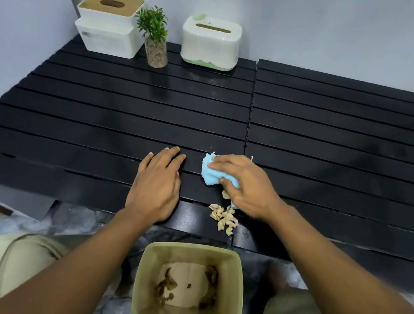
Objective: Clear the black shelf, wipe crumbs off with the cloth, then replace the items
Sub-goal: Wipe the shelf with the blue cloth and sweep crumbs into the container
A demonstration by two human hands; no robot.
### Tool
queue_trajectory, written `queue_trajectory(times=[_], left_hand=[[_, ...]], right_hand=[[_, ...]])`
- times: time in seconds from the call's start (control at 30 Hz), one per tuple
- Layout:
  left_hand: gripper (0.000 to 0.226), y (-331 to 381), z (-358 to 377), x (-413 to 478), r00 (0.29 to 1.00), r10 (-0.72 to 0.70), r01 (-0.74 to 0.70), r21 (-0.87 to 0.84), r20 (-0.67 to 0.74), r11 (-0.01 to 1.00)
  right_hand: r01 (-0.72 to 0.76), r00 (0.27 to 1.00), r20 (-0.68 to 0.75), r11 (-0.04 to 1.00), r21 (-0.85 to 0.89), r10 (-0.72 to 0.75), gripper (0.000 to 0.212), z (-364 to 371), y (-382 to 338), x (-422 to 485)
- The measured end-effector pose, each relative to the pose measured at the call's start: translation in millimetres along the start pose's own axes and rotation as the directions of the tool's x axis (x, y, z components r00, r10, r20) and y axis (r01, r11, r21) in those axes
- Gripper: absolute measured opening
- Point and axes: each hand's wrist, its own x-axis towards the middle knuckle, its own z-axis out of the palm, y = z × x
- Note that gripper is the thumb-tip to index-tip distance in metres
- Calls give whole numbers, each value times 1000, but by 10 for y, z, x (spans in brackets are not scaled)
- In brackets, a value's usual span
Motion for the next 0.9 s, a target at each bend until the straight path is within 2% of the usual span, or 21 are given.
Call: queue_trajectory(times=[0.23, 0.33, 0.43, 0.53, 0.63, 0.7, 0.77, 0.83, 0.87, 0.9], left_hand=[[44, 25, -21, -22, 1000, 4, -4, -11, 1, 1000], [44, 34, -50, -47, 1000, 12, -12, -23, 9, 1000], [44, 32, -49, -46, 1000, 5, -5, -27, 17, 1000], [44, 21, -54, -41, 1000, 5, -4, -29, 28, 1000], [44, 13, -61, -47, 1000, 16, -15, -31, 23, 999], [44, 14, -65, -47, 1000, 14, -13, -34, 15, 999], [43, 19, -65, -50, 1000, 14, -14, -31, 13, 999], [43, 26, -57, -46, 1000, 18, -18, -27, 16, 999], [42, 24, -51, -42, 1000, 22, -22, -28, 14, 999], [41, 21, -47, -37, 1000, 27, -26, -33, 10, 999]], right_hand=[[8, 1000, 28, 996, 84, -11, 37, 201, -500, -526], [11, 998, 57, 978, 209, -24, 37, 278, -738, -743], [-49, 997, 75, 926, 375, 22, 35, 224, -863, -835], [-98, 993, -3, 858, 504, 115, 35, -12, -839, -780], [-101, 959, -211, 924, 368, 189, 36, -283, -566, -609], [-207, 924, -284, 959, 194, 257, 38, -368, -287, -526], [-351, 905, -231, 934, 68, 357, 40, -327, -72, -492], [-404, 909, -139, 913, -64, 392, 43, -234, 30, -477], [-420, 905, -102, 906, -52, 414, 42, -213, 46, -463], [-458, 885, -70, 888, 52, 461, 41, -235, 15, -445]])
